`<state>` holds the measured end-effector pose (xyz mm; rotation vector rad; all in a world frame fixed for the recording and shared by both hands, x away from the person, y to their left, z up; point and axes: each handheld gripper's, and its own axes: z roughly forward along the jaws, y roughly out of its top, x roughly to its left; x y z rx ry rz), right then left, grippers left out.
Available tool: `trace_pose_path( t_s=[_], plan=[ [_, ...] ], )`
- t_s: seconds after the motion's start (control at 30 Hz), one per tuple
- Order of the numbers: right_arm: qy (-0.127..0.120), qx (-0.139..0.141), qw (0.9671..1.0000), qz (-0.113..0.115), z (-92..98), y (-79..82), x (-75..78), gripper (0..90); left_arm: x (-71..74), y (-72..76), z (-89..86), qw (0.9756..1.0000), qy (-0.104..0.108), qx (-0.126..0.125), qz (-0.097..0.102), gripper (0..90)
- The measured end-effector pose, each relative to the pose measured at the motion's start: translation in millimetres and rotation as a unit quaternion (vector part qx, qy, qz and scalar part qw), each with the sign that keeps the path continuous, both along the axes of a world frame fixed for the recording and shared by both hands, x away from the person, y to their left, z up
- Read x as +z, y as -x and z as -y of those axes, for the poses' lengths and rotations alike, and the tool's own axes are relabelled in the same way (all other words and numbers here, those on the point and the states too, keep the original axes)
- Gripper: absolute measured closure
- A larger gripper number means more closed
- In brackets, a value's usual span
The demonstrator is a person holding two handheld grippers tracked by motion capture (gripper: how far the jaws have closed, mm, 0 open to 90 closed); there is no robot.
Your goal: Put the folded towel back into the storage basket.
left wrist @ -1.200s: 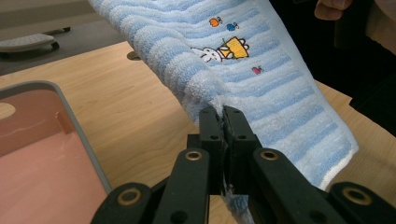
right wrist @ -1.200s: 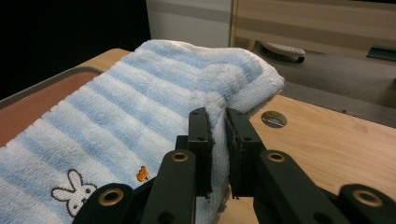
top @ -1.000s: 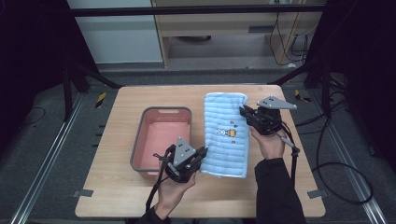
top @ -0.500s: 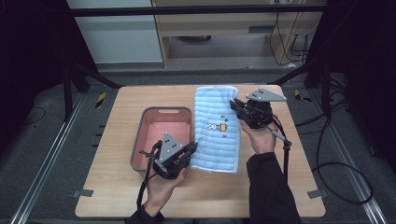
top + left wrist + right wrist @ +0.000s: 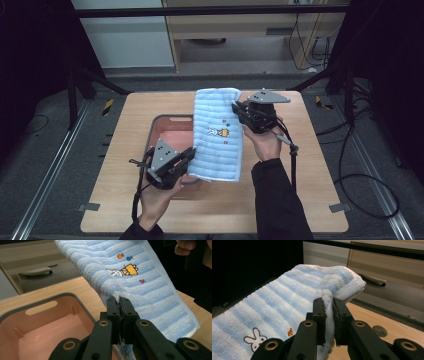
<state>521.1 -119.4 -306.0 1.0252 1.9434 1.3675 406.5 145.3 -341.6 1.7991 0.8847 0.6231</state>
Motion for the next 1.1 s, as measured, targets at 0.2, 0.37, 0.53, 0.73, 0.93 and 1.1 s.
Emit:
trace_pose_path(
  t_s=[0.2, 0.37, 0.53, 0.73, 0.93, 1.1],
  plan=[
    [-0.004, 0.010, 0.9999, 0.004, -17.2, -2.9, 1.8, 81.5, 4.0, 2.1, -15.4, 0.9999, -0.004, 0.012, 0.005, 87.4],
    [-0.004, 0.019, 0.9998, 0.003, -29.5, -6.4, 2.7, 81.5, 3.9, 3.1, -26.4, 0.9998, 0.000, 0.018, 0.004, 87.4],
    [-0.003, 0.023, 0.9997, 0.004, -41.6, -9.0, 2.5, 81.5, 3.3, 3.8, -35.6, 0.9997, 0.001, 0.026, 0.003, 87.4],
    [-0.003, 0.029, 0.9996, 0.003, -54.2, -13.8, 0.6, 81.5, 0.3, 1.9, -47.0, 0.9992, 0.001, 0.039, 0.003, 87.4],
    [-0.009, 0.034, 0.9994, 0.001, -66.4, -20.0, -3.1, 81.5, -3.6, -0.2, -57.1, 0.9986, -0.001, 0.053, 0.003, 87.4],
    [-0.007, 0.041, 0.9991, -0.005, -76.4, -25.5, -9.3, 81.5, -7.5, -1.8, -64.7, 0.9982, -0.001, 0.061, -0.001, 87.3]
  ],
)
